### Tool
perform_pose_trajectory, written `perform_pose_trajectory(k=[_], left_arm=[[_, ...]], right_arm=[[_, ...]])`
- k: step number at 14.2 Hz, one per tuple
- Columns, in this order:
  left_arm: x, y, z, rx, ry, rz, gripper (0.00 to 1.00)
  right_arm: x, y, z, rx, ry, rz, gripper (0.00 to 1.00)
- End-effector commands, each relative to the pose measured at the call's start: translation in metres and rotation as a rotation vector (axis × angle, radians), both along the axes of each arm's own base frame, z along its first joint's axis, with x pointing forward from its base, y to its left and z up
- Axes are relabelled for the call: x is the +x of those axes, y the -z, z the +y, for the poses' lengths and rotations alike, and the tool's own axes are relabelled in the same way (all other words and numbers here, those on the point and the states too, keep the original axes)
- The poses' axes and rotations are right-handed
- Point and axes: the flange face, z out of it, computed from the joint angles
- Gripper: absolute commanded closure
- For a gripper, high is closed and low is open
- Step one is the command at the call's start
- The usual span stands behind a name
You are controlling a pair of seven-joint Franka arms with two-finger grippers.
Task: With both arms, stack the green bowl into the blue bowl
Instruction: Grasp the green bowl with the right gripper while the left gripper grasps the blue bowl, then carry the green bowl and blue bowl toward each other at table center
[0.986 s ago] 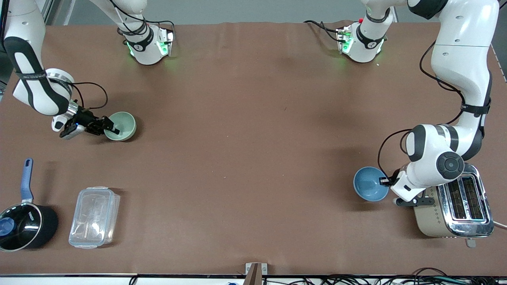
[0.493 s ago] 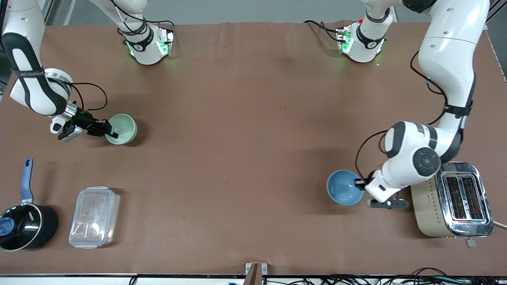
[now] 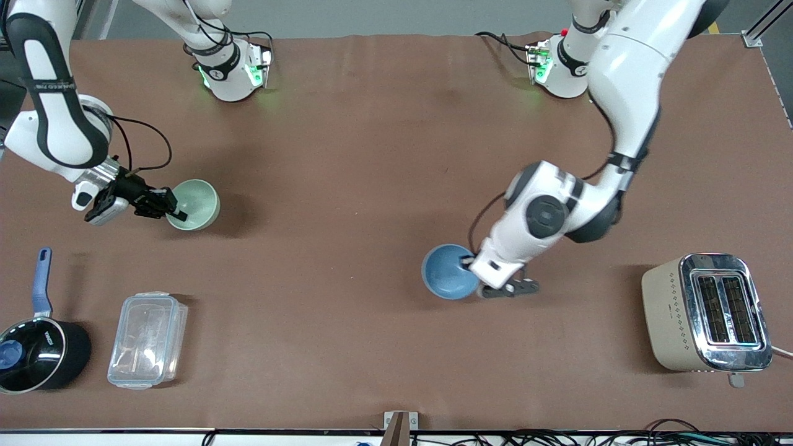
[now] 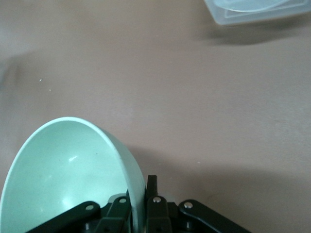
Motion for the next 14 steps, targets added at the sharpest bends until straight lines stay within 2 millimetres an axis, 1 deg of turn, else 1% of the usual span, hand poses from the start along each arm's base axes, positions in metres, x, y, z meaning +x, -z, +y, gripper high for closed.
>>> perform_pose_trajectory(k=[1,3,6,7,8,11,12,13,14], left_arm=[[-0.016,-0.009,-0.053,-0.017,-0.087,-0.003,1.00],[-0.039,-0.006,-0.084,-0.015,-0.084,0.009,1.00],[-0.068,0.016,-0.119,-0.010,-0.079,0.032,1.00],[-0.073,0.022,-0.126,-0.011,-0.073,0.032,1.00],[-0.076,0.027,-0.129,-0.009,-0.068,0.037,1.00],[-0.077,0.037,-0.128,-0.002,-0.062,0.047,0.97],[-0.078,0.040,-0.128,0.001,-0.057,0.048,0.96],[-0.077,0.041,-0.127,0.002,-0.055,0.046,0.93],[-0.080,0.040,-0.131,0.000,-0.045,0.046,0.90]], right_arm=[[-0.001,-0.047,0.027,-0.095,0.006,0.064,1.00],[0.002,-0.060,0.048,-0.124,0.013,0.112,1.00],[0.006,-0.073,0.080,-0.135,0.026,0.131,1.00],[0.007,-0.079,0.091,-0.149,0.036,0.141,1.00],[0.010,-0.085,0.103,-0.166,0.056,0.155,1.00],[0.015,-0.099,0.158,-0.181,0.094,0.183,1.00],[0.021,-0.113,0.184,-0.177,0.085,0.161,1.00],[0.025,-0.121,0.203,-0.170,0.109,0.161,1.00],[0.028,-0.129,0.218,-0.163,0.133,0.164,1.00]])
